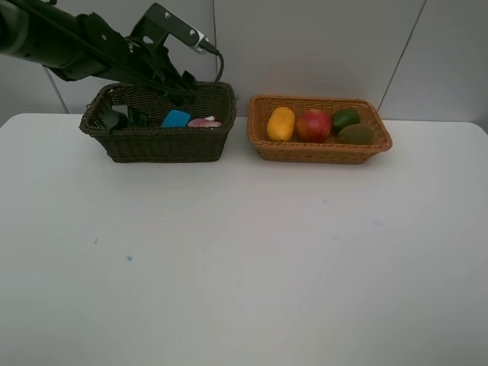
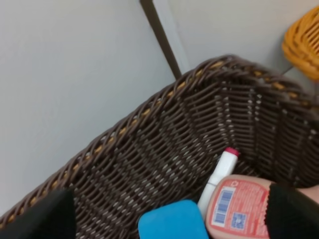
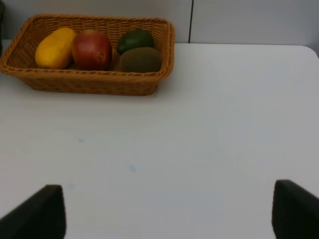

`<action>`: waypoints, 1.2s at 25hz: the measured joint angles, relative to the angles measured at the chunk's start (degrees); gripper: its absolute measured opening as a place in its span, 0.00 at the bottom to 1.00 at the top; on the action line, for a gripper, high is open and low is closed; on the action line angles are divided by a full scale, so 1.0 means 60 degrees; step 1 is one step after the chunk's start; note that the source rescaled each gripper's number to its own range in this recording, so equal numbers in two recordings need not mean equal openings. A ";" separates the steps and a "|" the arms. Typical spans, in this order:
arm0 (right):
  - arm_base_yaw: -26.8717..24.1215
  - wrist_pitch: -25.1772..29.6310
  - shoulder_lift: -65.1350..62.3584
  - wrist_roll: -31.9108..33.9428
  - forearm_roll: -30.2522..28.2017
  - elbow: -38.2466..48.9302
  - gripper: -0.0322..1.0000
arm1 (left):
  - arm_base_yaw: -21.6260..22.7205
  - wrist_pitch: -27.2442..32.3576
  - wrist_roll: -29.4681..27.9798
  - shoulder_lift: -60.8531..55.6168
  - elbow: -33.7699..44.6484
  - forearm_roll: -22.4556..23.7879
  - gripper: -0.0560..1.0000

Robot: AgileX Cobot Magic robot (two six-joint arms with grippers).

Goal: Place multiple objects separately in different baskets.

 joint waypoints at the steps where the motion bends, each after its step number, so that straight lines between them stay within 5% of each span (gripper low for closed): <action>1: 0.0000 0.0000 0.0000 0.0000 0.0000 0.0000 1.00 | 0.0000 0.0134 0.0000 -0.0107 0.0000 0.0000 1.00; 14: 0.0000 0.0000 0.0000 0.0000 0.0000 0.0000 1.00 | 0.0000 0.0888 -0.0666 -0.2946 0.2309 -0.0061 1.00; 30: 0.0000 0.0000 0.0000 0.0000 0.0000 0.0000 1.00 | 0.0000 0.4214 -0.1617 -0.8377 0.5351 -0.0061 1.00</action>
